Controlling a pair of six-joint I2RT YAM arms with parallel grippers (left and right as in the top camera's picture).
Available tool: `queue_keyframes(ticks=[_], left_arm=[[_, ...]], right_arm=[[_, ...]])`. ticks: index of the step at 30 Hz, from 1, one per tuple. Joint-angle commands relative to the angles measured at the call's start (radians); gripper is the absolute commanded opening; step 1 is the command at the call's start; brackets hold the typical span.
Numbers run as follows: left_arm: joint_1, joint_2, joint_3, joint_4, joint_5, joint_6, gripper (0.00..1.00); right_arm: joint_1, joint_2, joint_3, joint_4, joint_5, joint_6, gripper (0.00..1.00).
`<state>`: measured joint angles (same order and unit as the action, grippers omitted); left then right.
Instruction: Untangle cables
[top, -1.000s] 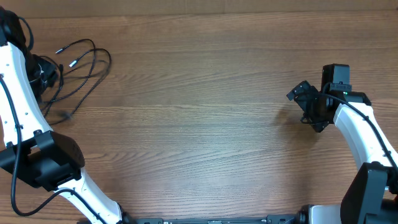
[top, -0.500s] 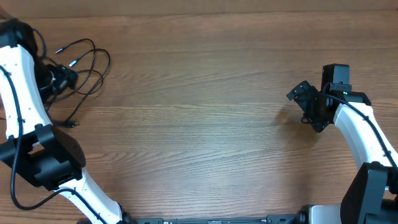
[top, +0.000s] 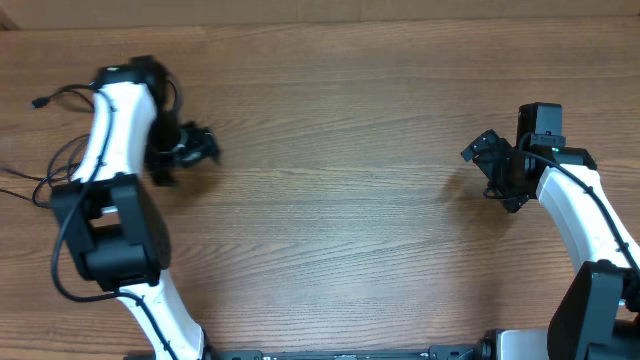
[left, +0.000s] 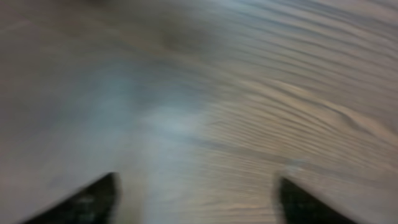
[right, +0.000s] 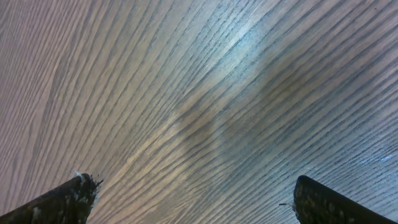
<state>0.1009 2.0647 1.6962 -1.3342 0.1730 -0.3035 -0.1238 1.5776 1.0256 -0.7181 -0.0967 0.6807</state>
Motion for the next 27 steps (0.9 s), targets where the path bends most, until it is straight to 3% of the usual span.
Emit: queue_keyframes(ticks=[1,2,3,4,18,27], left_arm=[[-0.092,0.003,-0.058,0.072,0.104,0.241,0.67],[-0.109,0.003,-0.067,0.089,0.104,0.252,0.71],[-0.129,0.003,-0.074,0.104,0.102,0.256,0.93],[-0.145,0.003,-0.083,0.119,0.098,0.256,1.00],[-0.258,0.003,-0.106,0.331,0.079,0.252,1.00],[-0.258,0.003,-0.106,0.352,0.079,0.252,1.00]], right_arm=[[-0.001,-0.010,0.014,0.005,0.010,0.000,1.00],[-0.001,-0.010,0.014,0.005,0.010,0.000,1.00],[-0.001,-0.010,0.014,0.005,0.010,0.000,1.00],[-0.001,-0.010,0.014,0.005,0.010,0.000,1.00],[-0.001,-0.010,0.014,0.005,0.010,0.000,1.00],[-0.001,-0.010,0.014,0.005,0.010,0.000,1.00]])
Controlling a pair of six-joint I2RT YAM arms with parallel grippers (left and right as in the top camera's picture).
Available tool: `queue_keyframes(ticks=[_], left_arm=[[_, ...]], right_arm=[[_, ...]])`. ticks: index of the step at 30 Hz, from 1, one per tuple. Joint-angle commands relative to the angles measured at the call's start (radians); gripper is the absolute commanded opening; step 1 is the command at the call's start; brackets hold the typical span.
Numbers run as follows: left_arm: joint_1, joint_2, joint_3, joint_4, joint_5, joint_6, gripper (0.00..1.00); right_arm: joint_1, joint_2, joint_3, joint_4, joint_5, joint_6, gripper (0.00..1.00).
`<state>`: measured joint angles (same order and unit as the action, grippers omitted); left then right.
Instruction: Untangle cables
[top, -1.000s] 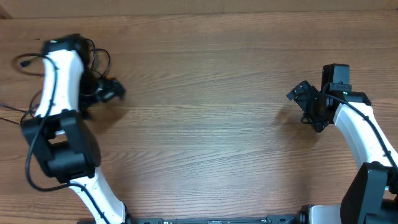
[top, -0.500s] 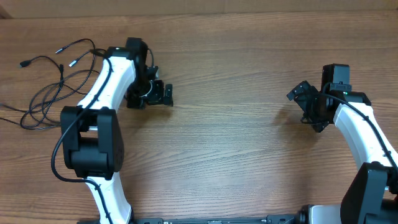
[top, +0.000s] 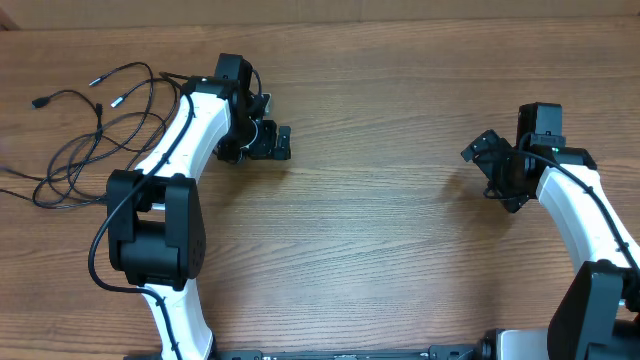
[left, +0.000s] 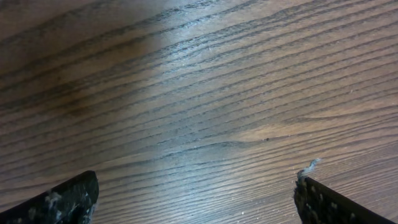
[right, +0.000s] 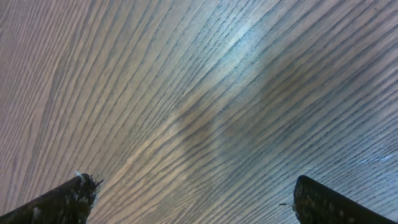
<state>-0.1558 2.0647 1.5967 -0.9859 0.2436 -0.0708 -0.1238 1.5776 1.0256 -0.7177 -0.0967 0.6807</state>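
A bundle of thin black cables (top: 95, 135) lies tangled at the table's far left, its plugs spread toward the upper left. My left gripper (top: 270, 142) hangs to the right of the bundle, apart from it, open with only bare wood between its fingers (left: 65, 199). Far off at the right side my right gripper (top: 492, 170) stands open over bare wood too, its fingertips (right: 317, 199) wide apart. No cable shows in either wrist view.
The wooden table (top: 350, 230) fills the scene. The left arm's white link (top: 185, 130) crosses over the right edge of the cable bundle. The table's far edge runs along the top of the overhead view.
My left gripper has moved to the right and slightly farther back, from beside the cable bundle to a spot well right of it, uncovering more of the cables. The right arm stayed still.
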Motion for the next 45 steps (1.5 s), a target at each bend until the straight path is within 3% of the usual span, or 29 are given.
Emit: queue_keyframes(ticks=[1,21,45], left_arm=[[-0.002,0.003,-0.006,0.004,0.008,0.019,1.00],[-0.016,0.007,-0.006,0.004,0.008,0.019,1.00],[-0.214,-0.162,-0.006,0.004,0.009,0.019,1.00]], right_arm=[[-0.001,-0.010,0.014,0.005,0.010,0.000,1.00],[-0.001,-0.010,0.014,0.005,0.010,0.000,1.00],[-0.001,-0.010,0.014,0.005,0.010,0.000,1.00]])
